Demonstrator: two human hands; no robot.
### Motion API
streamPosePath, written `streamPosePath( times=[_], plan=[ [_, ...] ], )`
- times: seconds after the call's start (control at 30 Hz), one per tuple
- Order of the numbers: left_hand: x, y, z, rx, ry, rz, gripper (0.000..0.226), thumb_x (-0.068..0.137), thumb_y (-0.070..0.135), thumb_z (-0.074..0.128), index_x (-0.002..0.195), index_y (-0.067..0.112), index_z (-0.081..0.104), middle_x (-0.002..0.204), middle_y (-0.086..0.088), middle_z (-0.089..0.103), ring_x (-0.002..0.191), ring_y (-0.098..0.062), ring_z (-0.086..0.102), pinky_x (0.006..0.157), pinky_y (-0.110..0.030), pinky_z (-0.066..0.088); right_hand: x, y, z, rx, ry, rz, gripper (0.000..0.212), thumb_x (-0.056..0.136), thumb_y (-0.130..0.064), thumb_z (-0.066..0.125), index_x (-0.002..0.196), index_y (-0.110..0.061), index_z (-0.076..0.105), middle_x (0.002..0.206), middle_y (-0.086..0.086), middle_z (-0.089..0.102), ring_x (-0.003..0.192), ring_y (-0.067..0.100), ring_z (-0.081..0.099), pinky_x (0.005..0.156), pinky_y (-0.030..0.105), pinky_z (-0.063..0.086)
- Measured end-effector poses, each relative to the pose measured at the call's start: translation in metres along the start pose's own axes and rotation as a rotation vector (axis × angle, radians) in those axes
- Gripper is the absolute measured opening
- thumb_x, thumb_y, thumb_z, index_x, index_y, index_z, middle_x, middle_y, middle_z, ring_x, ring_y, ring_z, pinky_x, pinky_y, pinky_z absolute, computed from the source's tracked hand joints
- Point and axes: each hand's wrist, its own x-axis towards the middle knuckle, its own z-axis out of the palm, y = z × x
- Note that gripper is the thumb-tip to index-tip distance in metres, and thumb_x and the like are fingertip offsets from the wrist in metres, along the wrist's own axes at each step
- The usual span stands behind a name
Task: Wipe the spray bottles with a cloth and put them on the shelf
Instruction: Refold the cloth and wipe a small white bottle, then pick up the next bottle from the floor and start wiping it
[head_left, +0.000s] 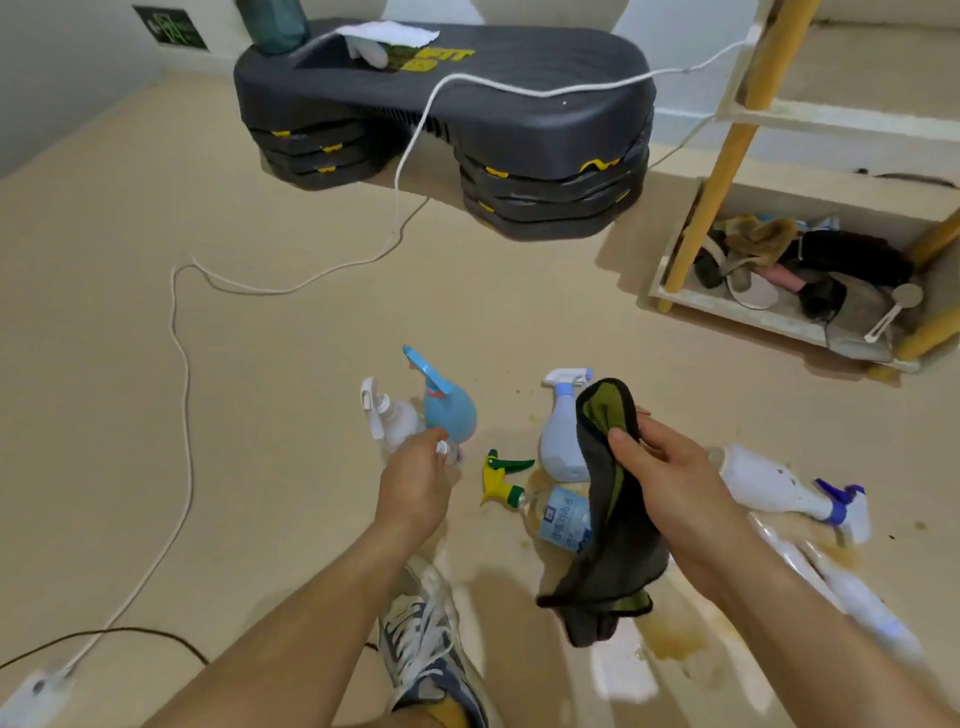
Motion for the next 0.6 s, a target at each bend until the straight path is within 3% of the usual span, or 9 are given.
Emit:
streamPosePath(
  times=[0.07,0.13,0.2,0.3,0.37,0.43,0.5,0.6],
  plan=[
    [0.011,-0.017,0.014,0.066,-0.013,-0.033,0.027,0.1,0.01,0.044,0.116,0.018,0.064,0.111,-0.007,0.055,0.098,-0.026,0.056,0.081,-0.033,0.043,0.008,0.014,0.007,0.015,0.011,0.041,0.021,0.101,-0.028,0.055,0.113,-0.031,0.072,0.101,-0.008,0.076,0.098,0.015,0.071,0.095,0.04,0.054],
    [0.02,-0.032,0.026,0.135,-0.023,-0.07,0.032,0.101,0.016,0.044,0.127,0.018,0.062,0.117,-0.011,0.054,0.102,-0.032,0.058,0.081,-0.034,0.044,0.014,0.026,0.012,0.008,-0.002,0.068,0.021,0.101,-0.025,0.054,0.107,-0.03,0.073,0.099,-0.007,0.077,0.097,0.015,0.071,0.094,0.041,0.054],
    [0.027,-0.044,0.037,0.194,-0.053,-0.063,0.03,0.102,0.021,0.042,0.125,0.02,0.061,0.113,-0.012,0.062,0.099,-0.033,0.059,0.073,-0.032,0.04,0.019,0.036,0.014,-0.006,-0.028,0.078,0.024,0.103,-0.021,0.051,0.102,-0.029,0.074,0.097,-0.007,0.077,0.096,0.014,0.071,0.09,0.037,0.055],
    [0.033,-0.051,0.048,0.244,-0.066,-0.096,0.032,0.101,0.015,0.043,0.13,0.016,0.056,0.112,-0.013,0.068,0.098,-0.037,0.062,0.074,-0.036,0.041,0.023,0.049,0.013,-0.008,-0.048,0.092,0.029,0.104,-0.018,0.048,0.101,-0.032,0.073,0.097,-0.013,0.076,0.093,0.006,0.071,0.081,0.026,0.052],
    [0.036,-0.052,0.051,0.213,-0.036,-0.098,0.026,0.098,0.008,0.045,0.12,0.01,0.058,0.104,-0.011,0.07,0.088,-0.038,0.062,0.069,-0.034,0.038,0.027,0.057,0.009,-0.013,-0.036,0.129,0.029,0.103,-0.02,0.049,0.102,-0.038,0.072,0.099,-0.018,0.075,0.095,0.001,0.069,0.079,0.023,0.049],
    [0.039,-0.05,0.051,0.122,-0.016,-0.127,0.023,0.095,0.004,0.044,0.114,0.011,0.056,0.096,-0.003,0.067,0.08,-0.03,0.056,0.069,-0.029,0.033,0.03,0.062,0.003,-0.002,-0.034,0.185,0.026,0.103,-0.023,0.05,0.105,-0.038,0.071,0.103,-0.017,0.074,0.1,0.003,0.067,0.082,0.025,0.05],
    [0.044,-0.048,0.05,0.043,-0.016,-0.164,0.032,0.095,0.006,0.042,0.121,0.021,0.053,0.093,0.008,0.062,0.084,-0.024,0.056,0.068,-0.025,0.033,0.033,0.066,-0.002,0.032,-0.033,0.24,0.024,0.103,-0.025,0.049,0.11,-0.031,0.071,0.108,-0.008,0.074,0.105,0.012,0.067,0.088,0.032,0.053],
    [0.044,-0.043,0.047,0.088,-0.019,-0.148,0.041,0.099,0.013,0.042,0.137,0.027,0.047,0.092,0.008,0.055,0.081,-0.021,0.051,0.068,-0.027,0.033,0.035,0.067,-0.009,-0.029,-0.025,0.233,0.025,0.103,-0.031,0.049,0.117,-0.032,0.069,0.111,-0.006,0.074,0.105,0.014,0.068,0.097,0.038,0.051]
  ],
)
